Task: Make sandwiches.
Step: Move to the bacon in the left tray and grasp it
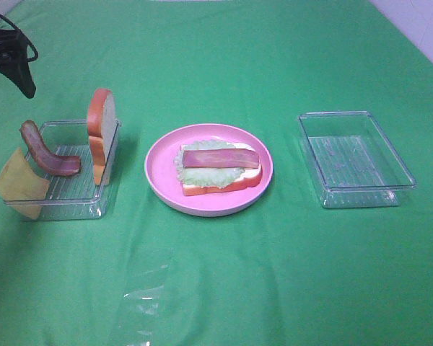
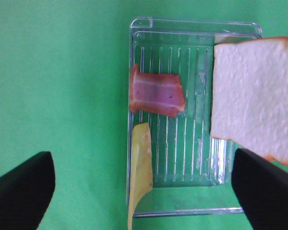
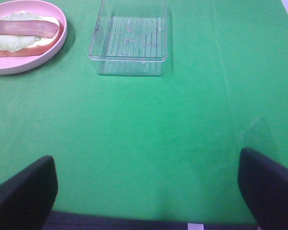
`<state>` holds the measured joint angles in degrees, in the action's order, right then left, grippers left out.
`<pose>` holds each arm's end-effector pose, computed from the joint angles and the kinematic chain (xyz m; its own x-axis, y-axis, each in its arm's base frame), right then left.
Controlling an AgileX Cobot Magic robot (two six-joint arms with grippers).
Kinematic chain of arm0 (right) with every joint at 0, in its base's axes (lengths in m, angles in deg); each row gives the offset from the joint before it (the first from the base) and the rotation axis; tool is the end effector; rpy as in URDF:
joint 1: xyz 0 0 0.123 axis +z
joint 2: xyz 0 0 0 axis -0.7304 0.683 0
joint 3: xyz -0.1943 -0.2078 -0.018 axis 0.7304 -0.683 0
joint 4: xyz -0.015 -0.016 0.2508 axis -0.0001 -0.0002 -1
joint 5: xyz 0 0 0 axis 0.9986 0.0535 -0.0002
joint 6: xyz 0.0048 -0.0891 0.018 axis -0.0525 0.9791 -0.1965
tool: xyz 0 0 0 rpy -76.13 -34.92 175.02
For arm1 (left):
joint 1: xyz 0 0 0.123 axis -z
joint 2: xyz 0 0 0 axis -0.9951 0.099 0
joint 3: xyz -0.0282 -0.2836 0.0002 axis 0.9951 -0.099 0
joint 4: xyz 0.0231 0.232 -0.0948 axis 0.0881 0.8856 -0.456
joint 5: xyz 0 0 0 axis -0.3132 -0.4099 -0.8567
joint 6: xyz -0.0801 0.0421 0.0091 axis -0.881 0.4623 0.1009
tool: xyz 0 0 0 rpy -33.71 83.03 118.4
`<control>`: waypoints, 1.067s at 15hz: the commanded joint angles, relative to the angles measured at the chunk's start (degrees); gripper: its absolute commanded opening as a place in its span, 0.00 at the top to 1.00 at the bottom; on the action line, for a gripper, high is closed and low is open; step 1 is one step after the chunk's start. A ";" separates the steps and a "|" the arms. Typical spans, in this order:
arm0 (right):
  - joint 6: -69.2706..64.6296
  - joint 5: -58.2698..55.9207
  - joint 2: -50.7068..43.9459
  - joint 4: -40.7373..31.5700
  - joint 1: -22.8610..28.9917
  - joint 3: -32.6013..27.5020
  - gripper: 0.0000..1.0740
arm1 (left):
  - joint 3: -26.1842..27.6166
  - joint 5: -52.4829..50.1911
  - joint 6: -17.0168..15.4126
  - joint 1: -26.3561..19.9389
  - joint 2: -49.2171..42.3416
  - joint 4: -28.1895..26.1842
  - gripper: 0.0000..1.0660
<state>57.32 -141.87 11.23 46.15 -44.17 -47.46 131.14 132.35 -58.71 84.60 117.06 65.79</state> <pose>-0.0024 -0.0001 0.2616 -0.5245 -0.0781 -0.8478 -0.0757 0.9961 -0.0449 0.4072 -0.0135 0.2558 -0.9472 -0.1257 -0.2951 -0.0806 0.9838 -0.1603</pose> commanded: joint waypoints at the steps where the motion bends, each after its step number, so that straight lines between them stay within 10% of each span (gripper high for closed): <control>1: 0.57 0.40 -1.95 0.00 0.00 -0.23 0.08 | 2.52 0.57 -0.23 -0.11 3.84 -0.57 0.15; 16: 0.52 0.40 -1.95 0.00 0.00 -0.23 0.08 | 4.53 -6.88 0.00 -0.11 15.81 -0.57 0.15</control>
<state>57.32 -141.87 11.23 46.15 -44.17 -47.46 135.38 125.54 -58.71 84.60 132.94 65.67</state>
